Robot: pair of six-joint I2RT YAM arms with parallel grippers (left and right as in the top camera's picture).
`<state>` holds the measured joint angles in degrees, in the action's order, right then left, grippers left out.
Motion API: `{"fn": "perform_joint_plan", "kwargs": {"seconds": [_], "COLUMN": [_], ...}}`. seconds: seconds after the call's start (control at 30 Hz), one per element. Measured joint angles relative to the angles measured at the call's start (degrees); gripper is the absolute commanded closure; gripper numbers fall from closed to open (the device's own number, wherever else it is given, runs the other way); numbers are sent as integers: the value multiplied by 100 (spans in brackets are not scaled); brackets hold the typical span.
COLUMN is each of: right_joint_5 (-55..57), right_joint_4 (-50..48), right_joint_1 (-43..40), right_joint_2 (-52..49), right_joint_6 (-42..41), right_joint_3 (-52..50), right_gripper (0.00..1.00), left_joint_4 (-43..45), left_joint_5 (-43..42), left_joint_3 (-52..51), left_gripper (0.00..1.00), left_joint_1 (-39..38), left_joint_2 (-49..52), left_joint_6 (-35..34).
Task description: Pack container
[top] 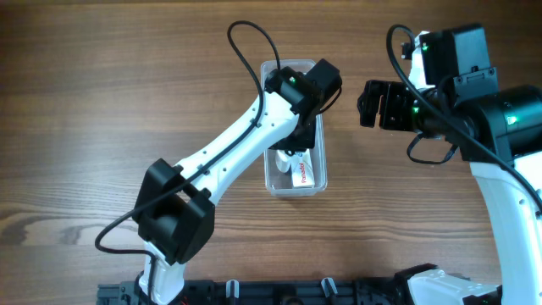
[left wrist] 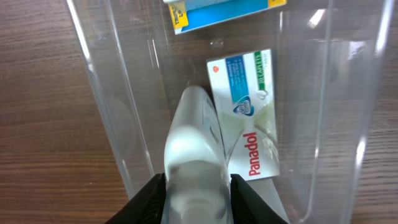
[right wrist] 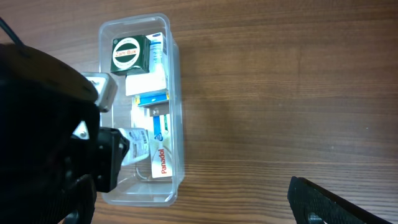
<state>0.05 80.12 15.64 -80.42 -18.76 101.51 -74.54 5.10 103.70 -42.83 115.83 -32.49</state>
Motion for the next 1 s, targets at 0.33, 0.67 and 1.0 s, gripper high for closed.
{"fn": "perform_joint_plan", "kwargs": {"seconds": [0.33,0.67,1.0], "right_joint_5": [0,2,0], "right_joint_4": [0,0,0], "right_joint_1": [0,0,0], "right_joint_2": [0,0,0], "right_joint_6": [0,0,0], "right_joint_3": [0,0,0], "right_gripper": [0,0,0], "left_joint_4": [234,146,-1211], "left_joint_5": [2,4,26], "left_joint_3": [-103,374,942], "left_gripper": [40,0,0], "left_joint_1": [0,387,868], "left_joint_2": [15,-33,-2852], "left_joint_6": [-35,409,697]}}
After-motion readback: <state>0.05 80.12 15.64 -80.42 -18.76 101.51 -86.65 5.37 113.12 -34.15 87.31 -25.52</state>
